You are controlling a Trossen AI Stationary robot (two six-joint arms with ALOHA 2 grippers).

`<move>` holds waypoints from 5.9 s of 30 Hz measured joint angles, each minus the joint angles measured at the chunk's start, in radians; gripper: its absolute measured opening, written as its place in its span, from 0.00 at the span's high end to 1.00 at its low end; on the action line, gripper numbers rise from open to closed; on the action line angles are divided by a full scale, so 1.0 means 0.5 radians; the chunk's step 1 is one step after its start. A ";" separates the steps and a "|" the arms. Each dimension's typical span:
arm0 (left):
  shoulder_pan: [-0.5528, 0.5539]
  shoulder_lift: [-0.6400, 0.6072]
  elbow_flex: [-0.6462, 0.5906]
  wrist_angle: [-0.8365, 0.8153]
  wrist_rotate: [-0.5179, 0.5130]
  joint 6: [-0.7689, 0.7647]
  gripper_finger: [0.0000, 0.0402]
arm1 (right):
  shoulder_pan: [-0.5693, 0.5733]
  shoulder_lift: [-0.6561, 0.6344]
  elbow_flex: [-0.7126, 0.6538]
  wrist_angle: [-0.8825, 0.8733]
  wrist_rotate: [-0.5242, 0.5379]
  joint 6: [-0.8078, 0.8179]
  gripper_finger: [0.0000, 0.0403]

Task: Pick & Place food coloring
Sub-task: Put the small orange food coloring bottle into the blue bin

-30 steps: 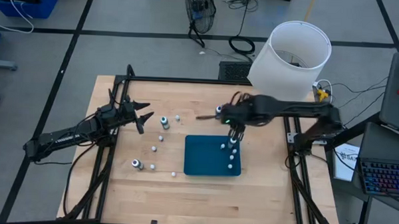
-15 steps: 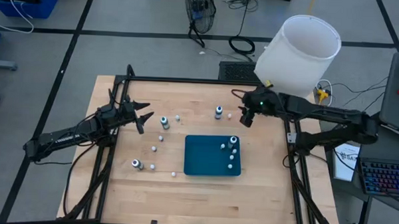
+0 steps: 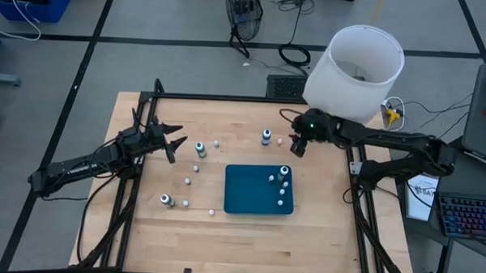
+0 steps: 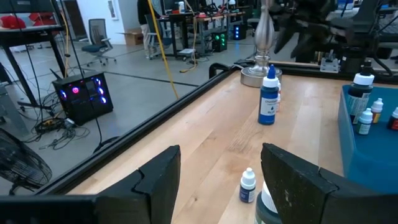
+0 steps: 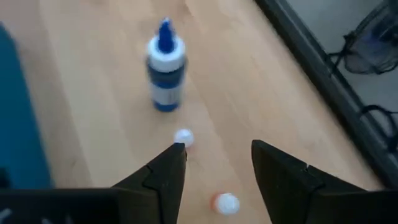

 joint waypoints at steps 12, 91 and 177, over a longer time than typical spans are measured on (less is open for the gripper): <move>0.000 0.000 0.000 0.000 0.000 0.001 0.44 | 0.050 0.001 -0.514 0.433 0.116 0.598 0.59; 0.000 0.000 0.000 0.000 0.000 0.001 0.44 | -0.013 0.279 -0.533 0.710 0.191 0.435 0.91; 0.000 0.000 0.000 0.000 0.000 0.001 0.44 | 1.322 1.483 1.019 0.145 -0.076 0.874 0.85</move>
